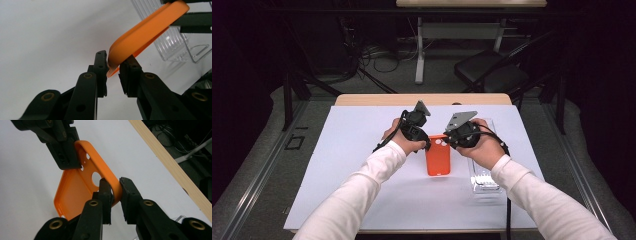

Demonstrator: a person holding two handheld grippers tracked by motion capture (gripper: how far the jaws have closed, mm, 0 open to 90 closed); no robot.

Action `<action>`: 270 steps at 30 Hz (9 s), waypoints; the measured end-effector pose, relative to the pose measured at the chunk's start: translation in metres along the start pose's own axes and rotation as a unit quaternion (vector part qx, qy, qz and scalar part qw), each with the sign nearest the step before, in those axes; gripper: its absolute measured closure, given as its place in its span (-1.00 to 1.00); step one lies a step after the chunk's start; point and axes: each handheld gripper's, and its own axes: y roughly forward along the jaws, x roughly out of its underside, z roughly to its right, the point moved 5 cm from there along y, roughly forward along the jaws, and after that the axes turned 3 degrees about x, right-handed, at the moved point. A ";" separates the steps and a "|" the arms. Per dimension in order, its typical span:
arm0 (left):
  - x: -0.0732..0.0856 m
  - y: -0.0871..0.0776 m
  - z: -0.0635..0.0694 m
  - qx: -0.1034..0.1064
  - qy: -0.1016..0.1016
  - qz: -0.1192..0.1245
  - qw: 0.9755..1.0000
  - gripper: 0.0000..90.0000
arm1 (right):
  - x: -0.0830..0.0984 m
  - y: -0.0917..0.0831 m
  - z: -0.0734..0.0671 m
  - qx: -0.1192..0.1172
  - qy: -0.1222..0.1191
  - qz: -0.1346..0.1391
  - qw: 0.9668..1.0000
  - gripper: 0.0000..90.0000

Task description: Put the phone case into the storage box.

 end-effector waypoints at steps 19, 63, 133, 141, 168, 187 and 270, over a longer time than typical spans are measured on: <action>0.006 -0.002 0.002 0.004 0.035 0.017 0.999 0.34 | 0.002 -0.005 0.010 -0.007 0.010 0.011 1.000 0.78; 0.025 -0.007 0.009 0.020 0.179 0.086 0.980 -0.65 | 0.004 -0.024 0.023 -0.011 -0.009 0.027 1.000 0.78; 0.045 -0.027 -0.003 0.043 0.186 0.124 0.974 -0.99 | 0.000 -0.063 0.095 0.008 -0.013 0.047 0.999 0.77; 0.045 -0.029 -0.005 0.045 0.180 0.127 0.974 -0.99 | 0.016 -0.076 0.120 0.026 0.005 0.039 0.999 0.78; 0.046 -0.028 -0.011 0.040 0.176 0.127 0.975 -0.99 | 0.049 -0.077 0.158 0.062 -0.030 0.045 0.997 0.77; 0.045 -0.031 -0.015 0.035 0.172 0.130 0.976 -0.99 | 0.059 -0.056 0.164 0.106 -0.053 0.084 0.989 0.78; 0.049 -0.029 -0.029 0.029 0.156 0.127 0.979 -0.99 | 0.100 0.000 0.168 0.178 -0.079 0.066 0.979 0.60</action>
